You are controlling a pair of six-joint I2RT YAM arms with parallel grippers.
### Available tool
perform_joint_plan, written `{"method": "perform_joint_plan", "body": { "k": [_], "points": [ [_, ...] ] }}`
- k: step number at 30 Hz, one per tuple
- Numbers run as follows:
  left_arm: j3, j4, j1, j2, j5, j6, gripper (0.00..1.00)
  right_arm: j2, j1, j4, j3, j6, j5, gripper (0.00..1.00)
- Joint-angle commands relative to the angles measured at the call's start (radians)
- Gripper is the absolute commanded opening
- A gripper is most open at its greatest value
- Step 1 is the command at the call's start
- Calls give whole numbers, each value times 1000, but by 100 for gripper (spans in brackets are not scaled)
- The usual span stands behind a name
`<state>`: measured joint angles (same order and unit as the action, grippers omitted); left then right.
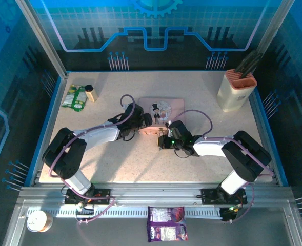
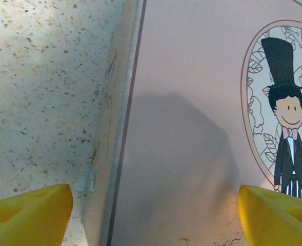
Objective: Unlock the padlock with the key
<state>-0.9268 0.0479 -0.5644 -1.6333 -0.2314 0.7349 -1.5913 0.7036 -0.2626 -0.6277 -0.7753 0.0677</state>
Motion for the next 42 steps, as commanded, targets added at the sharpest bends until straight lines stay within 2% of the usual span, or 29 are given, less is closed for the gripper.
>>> {"method": "perform_joint_plan", "body": {
  "k": [1,5,10,13,20,36,39,42],
  "points": [
    [31,134,4,-10,-61,18,84,52,-17,44,31,-21,-17,0],
    [23,148,2,-15,-84,21,84,64,-22,89,28,-15,-22,1],
    [8,152,-1,-31,-82,20,83,65,-24,127,34,8,-15,13],
    [5,149,-3,-39,-82,21,83,67,-26,113,52,15,9,18],
    [2,145,-3,-46,-79,23,83,57,-26,52,94,15,47,22],
    [-3,150,-3,-50,-88,24,83,81,-24,3,153,20,79,27],
    [-4,151,-3,-54,-89,26,83,83,-24,9,154,25,76,25],
    [-7,150,-3,-56,-85,26,83,77,-24,12,149,29,67,19]
  ]
}}
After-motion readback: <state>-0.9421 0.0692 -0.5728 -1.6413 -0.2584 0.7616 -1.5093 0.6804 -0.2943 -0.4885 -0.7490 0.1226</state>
